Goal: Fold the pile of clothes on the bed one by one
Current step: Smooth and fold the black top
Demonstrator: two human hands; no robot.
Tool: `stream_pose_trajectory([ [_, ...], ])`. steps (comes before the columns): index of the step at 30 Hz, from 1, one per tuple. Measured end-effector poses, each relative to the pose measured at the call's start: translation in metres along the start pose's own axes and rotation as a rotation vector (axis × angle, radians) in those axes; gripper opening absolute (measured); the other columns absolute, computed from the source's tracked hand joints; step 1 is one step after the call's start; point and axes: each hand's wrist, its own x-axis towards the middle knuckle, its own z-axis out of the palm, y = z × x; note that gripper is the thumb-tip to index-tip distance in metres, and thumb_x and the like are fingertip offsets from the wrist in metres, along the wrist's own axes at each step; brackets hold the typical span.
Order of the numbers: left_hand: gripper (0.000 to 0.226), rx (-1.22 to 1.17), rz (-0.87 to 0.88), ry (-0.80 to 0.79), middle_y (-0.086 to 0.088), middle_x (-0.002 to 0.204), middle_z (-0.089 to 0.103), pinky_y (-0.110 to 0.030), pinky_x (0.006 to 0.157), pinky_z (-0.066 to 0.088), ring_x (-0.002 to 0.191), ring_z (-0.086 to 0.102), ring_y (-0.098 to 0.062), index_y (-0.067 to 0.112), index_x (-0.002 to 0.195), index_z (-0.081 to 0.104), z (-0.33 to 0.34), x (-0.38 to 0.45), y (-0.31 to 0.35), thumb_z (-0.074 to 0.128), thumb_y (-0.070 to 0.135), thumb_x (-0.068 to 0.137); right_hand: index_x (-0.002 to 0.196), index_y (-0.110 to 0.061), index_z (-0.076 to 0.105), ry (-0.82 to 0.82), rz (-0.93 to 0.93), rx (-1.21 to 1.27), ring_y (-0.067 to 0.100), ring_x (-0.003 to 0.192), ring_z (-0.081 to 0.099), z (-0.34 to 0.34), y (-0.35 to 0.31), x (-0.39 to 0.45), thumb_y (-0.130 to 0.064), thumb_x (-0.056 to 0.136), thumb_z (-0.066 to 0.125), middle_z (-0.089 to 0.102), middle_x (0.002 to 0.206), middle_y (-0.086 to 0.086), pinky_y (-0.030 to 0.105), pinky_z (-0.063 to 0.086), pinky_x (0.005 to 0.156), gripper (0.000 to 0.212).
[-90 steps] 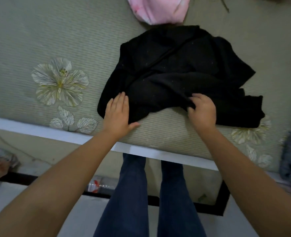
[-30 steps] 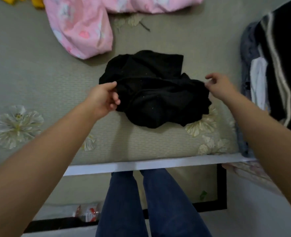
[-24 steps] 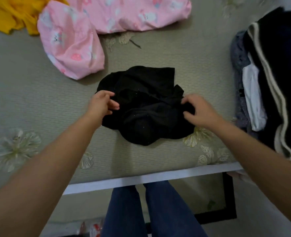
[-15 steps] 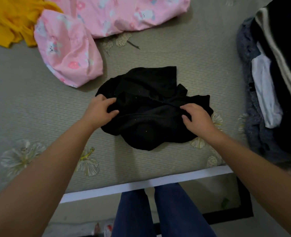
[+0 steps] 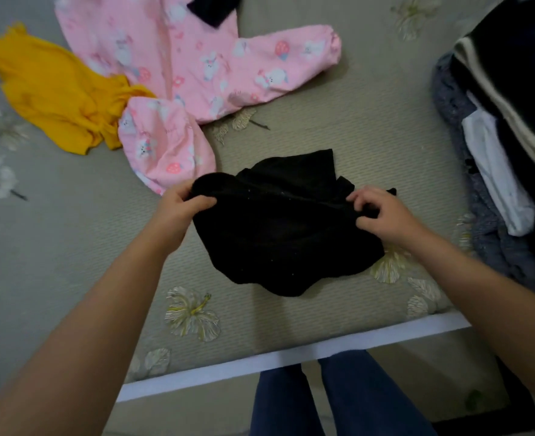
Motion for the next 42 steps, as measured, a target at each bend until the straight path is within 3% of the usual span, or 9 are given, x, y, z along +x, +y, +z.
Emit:
stream_pose_trajectory([
  [3, 0.013, 0.048, 0.048, 0.018, 0.004, 0.051, 0.048, -0.020, 0.057, 0.033, 0.056, 0.043, -0.009, 0.007, 0.059, 0.050, -0.015, -0.006, 0.041, 0.057, 0.016, 0.066, 0.066, -0.021, 0.038, 0.065, -0.025, 0.176, -0.012, 0.069, 0.049, -0.037, -0.037, -0.003, 0.021, 0.075, 0.049, 0.055, 0.080, -0.001, 0.014, 0.037, 0.069, 0.044],
  [6, 0.018, 0.045, 0.150, 0.116, 0.008, 0.044, 0.053, -0.018, 0.058, 0.034, 0.053, 0.047, -0.006, 0.016, 0.041, 0.061, -0.029, -0.008, 0.098, 0.052, 0.012, 0.056, 0.069, -0.019, 0.036, 0.158, -0.040, 0.234, -0.005, 0.043, 0.041, -0.085, -0.077, -0.005, 0.018, 0.083, 0.045, 0.038, 0.061, 0.002, 0.010, 0.029, 0.046, 0.040],
  [15, 0.041, 0.393, 0.675, 0.316, 0.002, 0.050, 0.033, -0.014, 0.041, 0.022, 0.045, 0.030, -0.007, 0.018, 0.058, 0.034, -0.012, -0.048, 0.289, 0.063, -0.002, 0.079, 0.098, -0.004, 0.052, 0.204, -0.131, -0.080, 0.019, 0.081, 0.045, -0.219, -0.226, -0.024, 0.008, 0.084, 0.053, 0.050, 0.087, 0.012, 0.014, 0.033, 0.057, 0.018],
  [21, 0.021, 0.700, 1.026, 0.581, -0.015, 0.097, 0.058, -0.023, 0.073, 0.030, 0.090, 0.053, -0.028, -0.001, 0.109, 0.056, -0.017, -0.102, 0.388, 0.053, 0.004, 0.088, 0.092, 0.011, 0.062, 0.346, -0.126, -0.236, 0.020, 0.075, 0.046, -0.293, -0.307, -0.077, 0.007, 0.080, 0.052, 0.052, 0.079, 0.014, 0.027, 0.030, 0.056, 0.016],
  [28, 0.027, 1.000, 1.166, 0.748, -0.014, 0.100, 0.058, -0.035, 0.079, 0.039, 0.096, 0.054, -0.030, 0.002, 0.104, 0.060, -0.044, -0.166, 0.448, 0.045, 0.022, 0.095, 0.082, -0.006, 0.050, 0.451, -0.370, 0.001, 0.015, 0.061, 0.042, -0.329, -0.385, -0.143, 0.007, 0.087, 0.037, 0.045, 0.070, 0.006, 0.024, 0.030, 0.054, 0.019],
  [32, 0.025, 0.902, 1.172, 0.817, -0.012, 0.086, 0.056, -0.032, 0.066, 0.033, 0.076, 0.048, -0.025, 0.001, 0.091, 0.052, -0.061, -0.192, 0.466, 0.039, 0.022, 0.097, 0.084, -0.009, 0.047, 0.410, -0.477, 0.057, 0.015, 0.062, 0.045, -0.328, -0.413, -0.168, -0.012, 0.081, 0.048, 0.045, 0.073, 0.005, 0.025, 0.033, 0.056, 0.005],
  [36, 0.016, 0.655, 1.218, 0.786, -0.005, 0.074, 0.050, -0.030, 0.063, 0.031, 0.070, 0.046, -0.022, 0.009, 0.085, 0.046, -0.071, -0.209, 0.471, 0.038, 0.017, 0.097, 0.065, -0.023, 0.066, 0.286, -0.602, 0.170, 0.003, 0.049, 0.057, -0.324, -0.435, -0.186, -0.043, 0.088, 0.044, 0.060, 0.060, -0.007, 0.015, 0.043, 0.049, 0.038],
  [38, 0.015, 0.526, 1.201, 0.740, 0.000, 0.071, 0.048, -0.028, 0.059, 0.031, 0.068, 0.045, -0.018, 0.010, 0.086, 0.046, -0.078, -0.216, 0.470, 0.037, 0.015, 0.097, 0.044, -0.021, 0.059, 0.314, -0.587, 0.340, 0.003, 0.035, 0.047, -0.321, -0.443, -0.187, -0.037, 0.098, 0.028, 0.049, 0.042, -0.010, 0.013, 0.037, 0.038, 0.065],
  [42, 0.024, 0.327, 1.128, 0.676, 0.001, 0.065, 0.046, -0.021, 0.053, 0.030, 0.059, 0.041, -0.010, 0.015, 0.076, 0.048, -0.089, -0.224, 0.465, 0.038, 0.018, 0.097, 0.050, -0.013, 0.043, 0.467, -0.615, 0.344, 0.008, 0.042, 0.037, -0.306, -0.452, -0.187, -0.011, 0.092, 0.036, 0.038, 0.049, -0.001, 0.017, 0.030, 0.040, 0.042],
])
